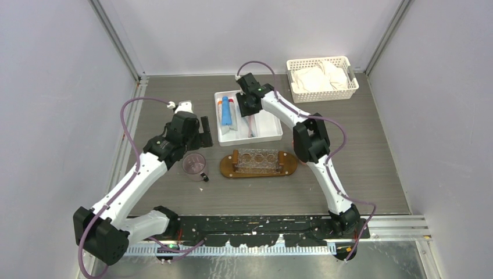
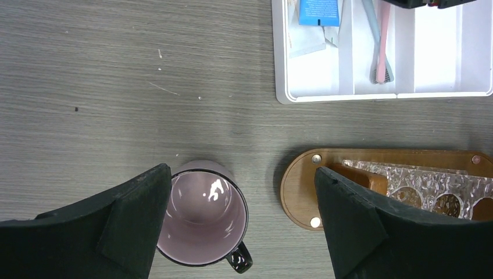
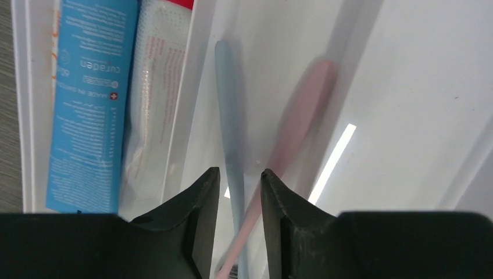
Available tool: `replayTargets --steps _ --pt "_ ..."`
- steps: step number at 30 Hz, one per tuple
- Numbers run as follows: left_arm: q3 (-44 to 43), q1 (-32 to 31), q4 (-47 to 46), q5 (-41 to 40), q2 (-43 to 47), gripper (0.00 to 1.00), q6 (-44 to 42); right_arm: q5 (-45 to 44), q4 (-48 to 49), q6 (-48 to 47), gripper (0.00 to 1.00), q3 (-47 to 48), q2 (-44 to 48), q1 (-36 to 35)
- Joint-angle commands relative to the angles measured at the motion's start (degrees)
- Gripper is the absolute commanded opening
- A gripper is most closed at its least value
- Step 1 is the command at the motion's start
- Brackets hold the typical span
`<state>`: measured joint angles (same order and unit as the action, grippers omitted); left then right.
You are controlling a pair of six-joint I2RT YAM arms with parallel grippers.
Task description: Prepare toiletry sets of a toothbrush and toothpaste on the tray
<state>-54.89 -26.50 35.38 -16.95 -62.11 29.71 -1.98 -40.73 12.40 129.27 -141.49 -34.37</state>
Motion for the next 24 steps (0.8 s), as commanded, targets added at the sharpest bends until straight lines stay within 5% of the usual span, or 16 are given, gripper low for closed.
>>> replayTargets --steps 1,10,15,24 --pt "0.81 0.22 -2.69 -0.65 1.14 0.94 -0.43 1.27 -1.02 -0.64 0.38 1.73 -1.35 0.0" --pt "2.06 0.22 -3.48 -0.36 0.93 0.94 -0.2 0.87 -3.85 -2.37 0.39 3.71 -5.47 -0.28" --pt "2.56 0.22 -3.63 -0.36 1.44 0.94 -0.15 -1.26 -4.44 -3.37 0.07 3.04 -5.82 -0.61" --pt "3.01 0.22 -2.45 -0.86 3.72 0.94 0.14 -2.14 -3.79 -3.74 0.01 6.48 1.84 -0.53"
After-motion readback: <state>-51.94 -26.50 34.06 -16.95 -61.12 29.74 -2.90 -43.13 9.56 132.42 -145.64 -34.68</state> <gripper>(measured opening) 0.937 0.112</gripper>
